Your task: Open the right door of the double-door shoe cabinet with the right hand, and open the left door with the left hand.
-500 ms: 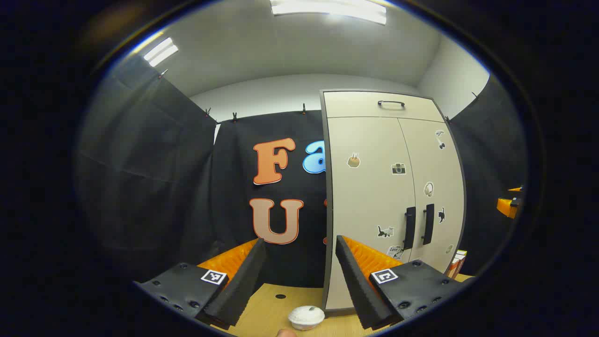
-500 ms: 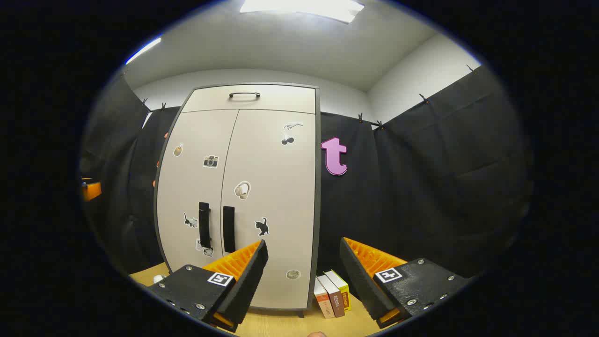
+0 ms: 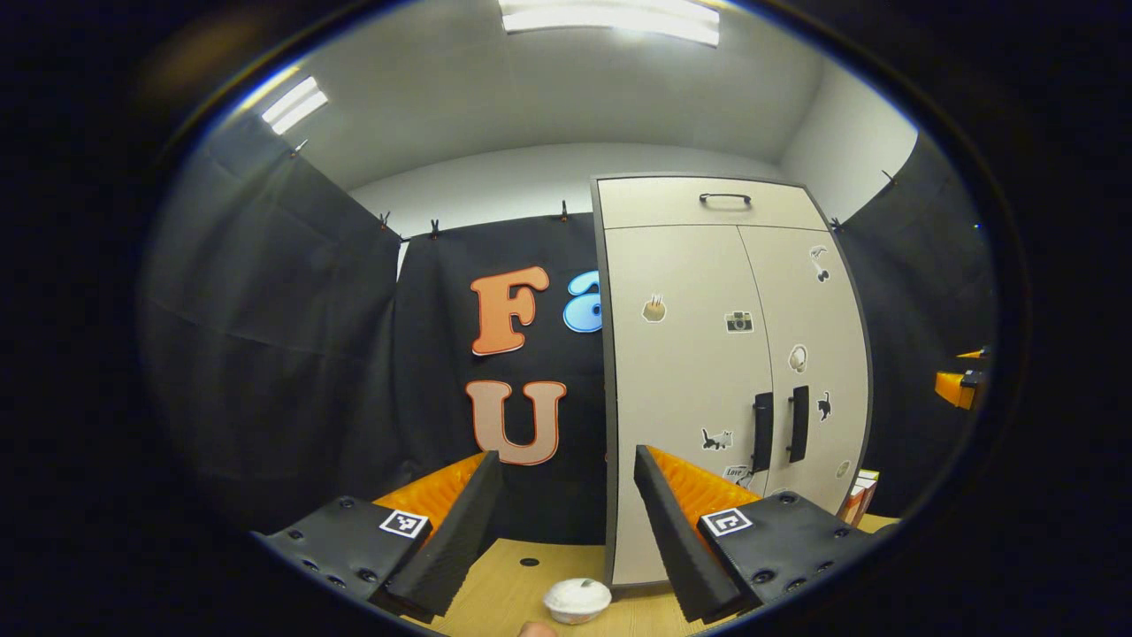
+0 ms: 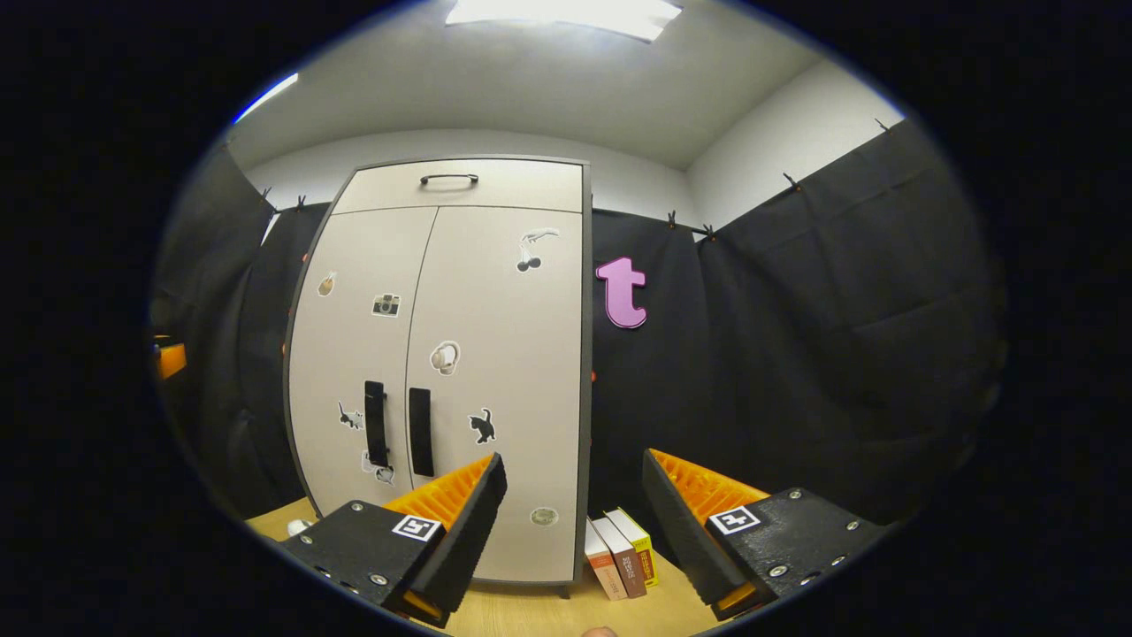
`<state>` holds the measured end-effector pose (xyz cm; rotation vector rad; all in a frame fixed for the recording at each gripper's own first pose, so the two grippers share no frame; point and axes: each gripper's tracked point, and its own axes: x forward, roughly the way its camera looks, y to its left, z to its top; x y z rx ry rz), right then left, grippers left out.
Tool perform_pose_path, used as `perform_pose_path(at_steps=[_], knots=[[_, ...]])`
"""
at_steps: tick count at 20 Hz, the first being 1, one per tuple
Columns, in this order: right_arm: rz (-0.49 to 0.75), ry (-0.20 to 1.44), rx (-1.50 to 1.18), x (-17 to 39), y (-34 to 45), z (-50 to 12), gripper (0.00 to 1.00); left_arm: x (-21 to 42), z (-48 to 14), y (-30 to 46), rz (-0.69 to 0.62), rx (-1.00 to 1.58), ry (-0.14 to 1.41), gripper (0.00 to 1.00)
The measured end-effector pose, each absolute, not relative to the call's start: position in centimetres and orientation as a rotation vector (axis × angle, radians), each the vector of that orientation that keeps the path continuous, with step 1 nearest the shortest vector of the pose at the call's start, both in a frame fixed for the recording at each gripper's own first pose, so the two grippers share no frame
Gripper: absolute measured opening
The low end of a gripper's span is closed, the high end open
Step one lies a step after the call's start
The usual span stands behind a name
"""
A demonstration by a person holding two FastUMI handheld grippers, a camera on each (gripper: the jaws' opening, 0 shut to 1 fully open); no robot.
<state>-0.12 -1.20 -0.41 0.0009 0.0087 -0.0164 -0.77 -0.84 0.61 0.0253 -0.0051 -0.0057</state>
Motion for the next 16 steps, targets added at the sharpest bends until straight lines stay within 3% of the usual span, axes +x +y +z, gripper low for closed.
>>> perform_pose_path(at_steps=[16], knots=[[0.049,0.056,0.001,2.7,5.3,-3.1,0.94,-0.5,-1.8,-0.2,-0.007,0.0,0.034,0.96]])
